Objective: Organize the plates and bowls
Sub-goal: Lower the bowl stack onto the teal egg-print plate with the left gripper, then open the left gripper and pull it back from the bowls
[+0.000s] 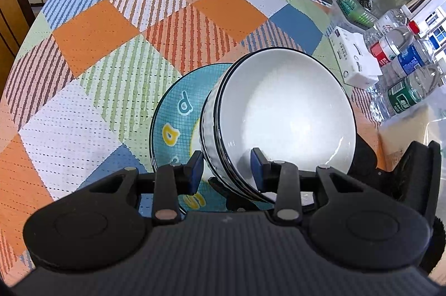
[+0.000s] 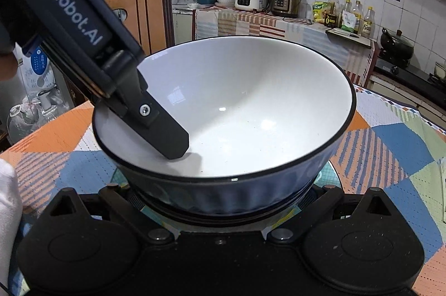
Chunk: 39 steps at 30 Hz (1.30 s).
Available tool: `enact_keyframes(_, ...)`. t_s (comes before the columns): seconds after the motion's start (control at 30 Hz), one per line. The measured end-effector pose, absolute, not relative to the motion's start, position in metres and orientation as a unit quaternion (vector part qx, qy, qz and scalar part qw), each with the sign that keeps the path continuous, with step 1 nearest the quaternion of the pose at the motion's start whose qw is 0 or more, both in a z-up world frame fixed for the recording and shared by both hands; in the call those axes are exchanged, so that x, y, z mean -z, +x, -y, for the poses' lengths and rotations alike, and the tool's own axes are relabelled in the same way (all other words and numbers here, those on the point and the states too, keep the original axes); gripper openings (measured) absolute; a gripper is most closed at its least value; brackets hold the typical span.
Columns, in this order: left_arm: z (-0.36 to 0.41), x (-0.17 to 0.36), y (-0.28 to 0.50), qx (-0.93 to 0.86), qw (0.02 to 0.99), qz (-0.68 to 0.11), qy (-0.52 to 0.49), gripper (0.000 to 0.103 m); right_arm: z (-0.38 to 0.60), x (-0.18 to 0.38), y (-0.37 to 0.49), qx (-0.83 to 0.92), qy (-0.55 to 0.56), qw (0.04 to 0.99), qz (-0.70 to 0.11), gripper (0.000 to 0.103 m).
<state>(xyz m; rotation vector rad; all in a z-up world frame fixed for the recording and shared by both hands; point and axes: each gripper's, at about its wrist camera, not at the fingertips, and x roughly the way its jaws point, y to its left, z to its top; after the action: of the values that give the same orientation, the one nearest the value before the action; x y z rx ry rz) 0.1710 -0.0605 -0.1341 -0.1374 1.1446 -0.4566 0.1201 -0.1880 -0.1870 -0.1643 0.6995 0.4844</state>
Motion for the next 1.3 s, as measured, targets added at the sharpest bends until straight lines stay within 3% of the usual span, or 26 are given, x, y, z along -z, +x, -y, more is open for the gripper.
enact_keyframes(0.93, 0.060, 0.149, 0.161, 0.191, 0.822, -0.527, -0.099, 0.035, 0.188, 0.202, 0.118, -0.228, -0.077, 0.899, -0.367, 0.101)
enact_keyframes(1.3, 0.044, 0.111, 0.122, 0.169, 0.867, -0.460, -0.091, 0.038, 0.198, 0.181, 0.080, -0.196, -0.087, 0.897, -0.387, 0.102)
